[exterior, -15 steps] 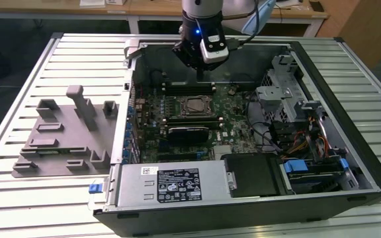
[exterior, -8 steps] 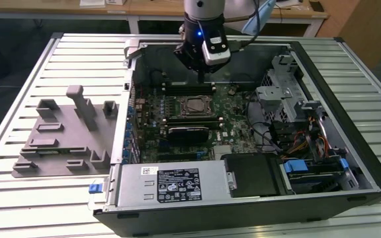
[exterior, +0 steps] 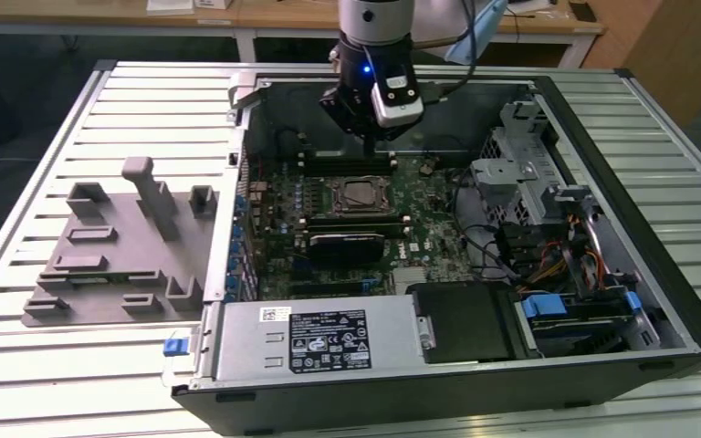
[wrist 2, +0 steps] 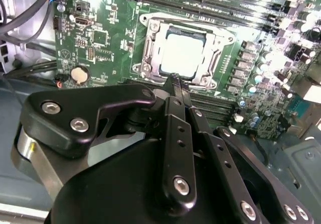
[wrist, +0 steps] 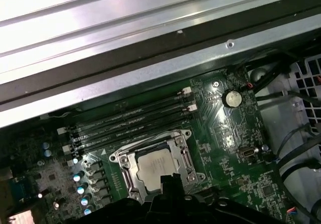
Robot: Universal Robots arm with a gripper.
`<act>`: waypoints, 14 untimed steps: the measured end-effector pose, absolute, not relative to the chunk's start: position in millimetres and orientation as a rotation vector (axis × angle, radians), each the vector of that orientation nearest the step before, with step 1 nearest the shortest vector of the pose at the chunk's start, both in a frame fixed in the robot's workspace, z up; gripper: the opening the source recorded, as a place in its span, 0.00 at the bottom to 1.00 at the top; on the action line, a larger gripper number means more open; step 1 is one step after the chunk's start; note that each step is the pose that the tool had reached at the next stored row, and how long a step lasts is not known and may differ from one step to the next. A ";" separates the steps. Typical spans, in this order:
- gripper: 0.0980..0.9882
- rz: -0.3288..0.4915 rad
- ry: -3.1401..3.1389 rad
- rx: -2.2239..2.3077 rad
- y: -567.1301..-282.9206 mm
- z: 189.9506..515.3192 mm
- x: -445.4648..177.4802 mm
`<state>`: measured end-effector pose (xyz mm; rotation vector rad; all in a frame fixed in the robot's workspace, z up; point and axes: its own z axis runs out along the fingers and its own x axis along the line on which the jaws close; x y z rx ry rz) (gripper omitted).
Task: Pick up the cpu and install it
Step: 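Install the first cpu locking lever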
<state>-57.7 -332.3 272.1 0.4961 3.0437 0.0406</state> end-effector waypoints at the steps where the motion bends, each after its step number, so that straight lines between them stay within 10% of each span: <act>1: 0.01 0.039 3.044 0.496 -333.0 271.2 -57.7; 14: 0.01 0.027 3.049 0.497 -344.5 260.4 -57.6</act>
